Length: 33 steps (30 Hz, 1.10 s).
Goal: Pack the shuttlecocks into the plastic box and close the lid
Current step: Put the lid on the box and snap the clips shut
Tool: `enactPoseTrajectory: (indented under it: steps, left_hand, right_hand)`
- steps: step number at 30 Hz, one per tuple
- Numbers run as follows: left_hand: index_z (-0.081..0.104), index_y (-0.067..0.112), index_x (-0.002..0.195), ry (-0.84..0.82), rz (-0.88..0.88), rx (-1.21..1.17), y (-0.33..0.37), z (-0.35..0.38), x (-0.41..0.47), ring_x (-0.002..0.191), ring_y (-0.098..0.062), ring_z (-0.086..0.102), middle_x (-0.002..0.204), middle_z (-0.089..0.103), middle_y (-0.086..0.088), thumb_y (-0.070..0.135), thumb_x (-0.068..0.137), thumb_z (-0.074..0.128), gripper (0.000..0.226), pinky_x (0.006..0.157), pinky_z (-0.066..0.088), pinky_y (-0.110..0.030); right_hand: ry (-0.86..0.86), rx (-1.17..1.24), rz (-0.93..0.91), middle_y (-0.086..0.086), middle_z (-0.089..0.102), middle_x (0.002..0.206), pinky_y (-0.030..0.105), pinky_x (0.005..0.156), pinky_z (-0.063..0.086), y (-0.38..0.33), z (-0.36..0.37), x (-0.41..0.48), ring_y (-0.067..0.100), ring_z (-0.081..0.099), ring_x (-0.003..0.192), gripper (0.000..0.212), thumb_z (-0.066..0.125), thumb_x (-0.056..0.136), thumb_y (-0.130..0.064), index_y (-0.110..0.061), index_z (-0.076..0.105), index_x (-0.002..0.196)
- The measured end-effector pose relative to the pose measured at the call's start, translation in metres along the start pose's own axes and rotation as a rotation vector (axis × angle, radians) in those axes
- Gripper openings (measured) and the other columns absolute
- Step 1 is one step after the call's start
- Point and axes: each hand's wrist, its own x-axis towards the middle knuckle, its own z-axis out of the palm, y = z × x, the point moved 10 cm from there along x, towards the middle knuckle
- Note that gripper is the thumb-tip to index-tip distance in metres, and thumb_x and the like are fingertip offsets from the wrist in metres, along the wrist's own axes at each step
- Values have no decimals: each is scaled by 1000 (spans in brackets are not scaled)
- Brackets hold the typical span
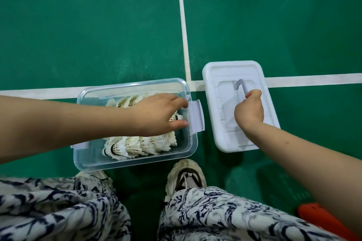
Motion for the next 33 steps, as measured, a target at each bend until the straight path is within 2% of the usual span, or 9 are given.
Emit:
enactPoseTrajectory:
  steps: [5,10,13,16,18,20,24,28,33]
  left_hand:
    - [34,24,133,21,13,-4,3,-7,-7,119,-18,43,134,45,2,53,90,39,52,91,36,-30]
    - [35,24,132,107,5,56,-6,-15,-18,116,-21,43,128,48,-1,57,88,36,56,97,35,-36]
    - [45,22,123,272,78,122,-6,-32,-31,104,-25,49,113,55,-3,59,83,27,57,90,40,-40]
    - [50,21,108,433,218,183,0,-45,-51,89,-26,50,96,59,-4,47,86,39,36,77,45,-39]
    - [49,21,103,496,268,244,0,-48,-65,80,-22,45,84,58,-2,42,86,43,27,70,37,-36]
    - [50,19,101,490,268,269,-8,-43,-76,72,-22,46,76,58,-1,39,86,43,25,66,33,-35]
    - [57,14,92,394,280,202,-25,-21,-97,55,-23,55,61,60,0,31,87,41,24,48,48,-33]
    - [50,16,93,358,328,145,-32,0,-117,46,-20,51,55,55,1,27,85,41,16,34,43,-28]
    - [48,18,87,312,318,149,-50,14,-125,44,-18,48,55,51,3,28,83,40,14,32,38,-25]
  right_hand:
    - [79,45,-25,4,48,82,32,52,29,-25,-34,-4,28,46,74,27,26,83,4,-15,33,100]
    - [82,100,-109,-5,39,69,33,60,31,-62,-39,-24,28,42,72,25,25,81,3,-16,33,94]
    - [41,98,-228,-4,40,69,40,65,37,-90,-28,-41,28,42,72,23,26,77,2,-16,35,89]
    - [-33,70,-378,-4,40,65,39,62,34,-118,-7,-61,26,38,66,22,33,76,0,-22,32,75]
    - [-74,36,-474,-3,39,62,37,59,30,-135,8,-73,24,34,61,25,36,77,0,-23,29,70]
    - [-105,21,-533,-3,38,60,36,58,29,-147,21,-82,22,33,59,28,37,77,0,-24,26,67]
    - [-175,-46,-653,-3,40,58,39,58,34,-168,45,-100,24,37,59,31,41,77,0,-25,26,66]
    - [-293,-180,-829,9,54,66,38,58,35,-191,75,-133,31,44,63,20,44,76,-2,-19,34,76]
    - [-395,-322,-971,-6,43,60,33,57,32,-206,110,-166,27,45,65,19,44,77,-7,-23,34,79]
